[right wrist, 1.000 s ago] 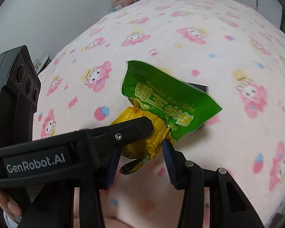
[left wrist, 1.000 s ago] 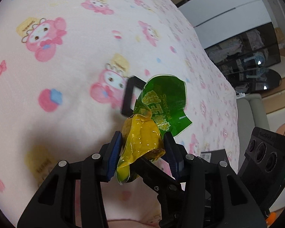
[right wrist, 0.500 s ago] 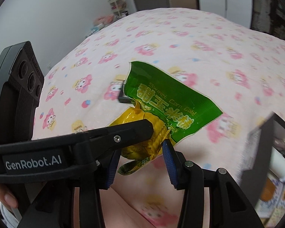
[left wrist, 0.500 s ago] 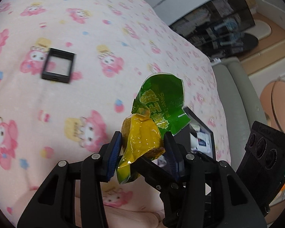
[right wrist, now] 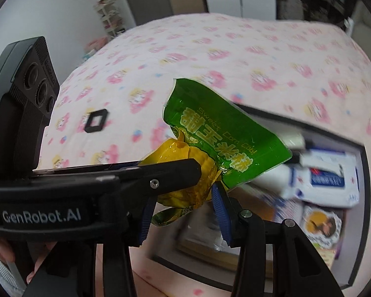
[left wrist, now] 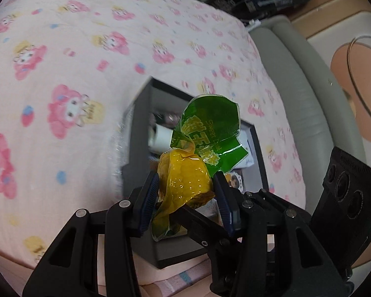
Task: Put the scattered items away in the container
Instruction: 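Lift the snack bag with the left gripper and carry it to the box, then lower the snack bag into the box and open the left gripper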
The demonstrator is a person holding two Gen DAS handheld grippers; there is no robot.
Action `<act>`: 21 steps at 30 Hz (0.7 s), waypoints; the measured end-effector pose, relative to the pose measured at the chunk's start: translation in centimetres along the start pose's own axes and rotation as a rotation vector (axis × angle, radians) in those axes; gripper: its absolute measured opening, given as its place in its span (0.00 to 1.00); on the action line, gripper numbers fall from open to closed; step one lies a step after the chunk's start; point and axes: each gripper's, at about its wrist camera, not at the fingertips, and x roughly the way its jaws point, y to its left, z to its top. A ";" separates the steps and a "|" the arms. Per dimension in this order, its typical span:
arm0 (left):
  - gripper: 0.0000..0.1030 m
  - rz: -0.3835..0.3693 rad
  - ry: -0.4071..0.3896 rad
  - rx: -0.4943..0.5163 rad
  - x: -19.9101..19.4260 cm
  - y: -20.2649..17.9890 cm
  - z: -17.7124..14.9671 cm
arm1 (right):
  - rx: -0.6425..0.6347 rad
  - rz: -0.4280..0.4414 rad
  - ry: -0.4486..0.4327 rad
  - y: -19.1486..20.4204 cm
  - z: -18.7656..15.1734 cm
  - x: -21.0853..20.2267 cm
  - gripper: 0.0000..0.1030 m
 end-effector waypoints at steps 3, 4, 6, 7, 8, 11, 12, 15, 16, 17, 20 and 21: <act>0.45 0.025 0.055 -0.018 2.5 -1.0 -0.6 | 0.022 -0.020 0.051 -2.3 -0.8 0.6 0.41; 0.45 0.048 0.061 -0.006 3.0 -1.3 -0.8 | 0.032 -0.018 0.071 -3.0 -1.1 0.9 0.41; 0.45 0.091 0.072 0.013 3.8 -2.0 -1.3 | 0.062 0.018 0.104 -4.4 -1.5 1.4 0.41; 0.44 0.104 0.076 0.011 3.9 -2.1 -1.5 | 0.092 0.041 0.121 -5.1 -1.6 1.7 0.41; 0.43 0.109 0.079 0.006 4.0 -2.1 -1.7 | 0.120 0.060 0.138 -5.7 -1.7 2.1 0.41; 0.43 0.098 0.080 -0.016 3.5 -2.2 -2.1 | 0.076 -0.027 0.139 -5.1 -1.9 2.3 0.42; 0.43 0.109 0.073 -0.012 3.2 -2.2 -2.3 | 0.056 -0.045 0.135 -4.6 -2.1 2.1 0.42; 0.43 0.139 0.050 -0.006 2.4 -1.9 -2.4 | 0.025 -0.047 0.123 -4.3 -2.2 1.7 0.42; 0.43 0.145 0.043 -0.009 2.2 -1.6 -2.4 | 0.028 -0.043 0.120 -4.4 -2.2 1.5 0.42; 0.43 0.151 0.035 -0.012 1.9 -1.3 -2.3 | 0.031 -0.039 0.116 -4.6 -2.2 1.4 0.42; 0.43 0.166 0.013 -0.021 0.9 -0.6 -2.0 | 0.057 -0.020 0.091 -5.7 -2.2 0.4 0.43; 0.41 0.168 0.008 -0.019 0.7 -0.6 -1.9 | 0.064 -0.009 0.079 -6.0 -2.1 0.2 0.43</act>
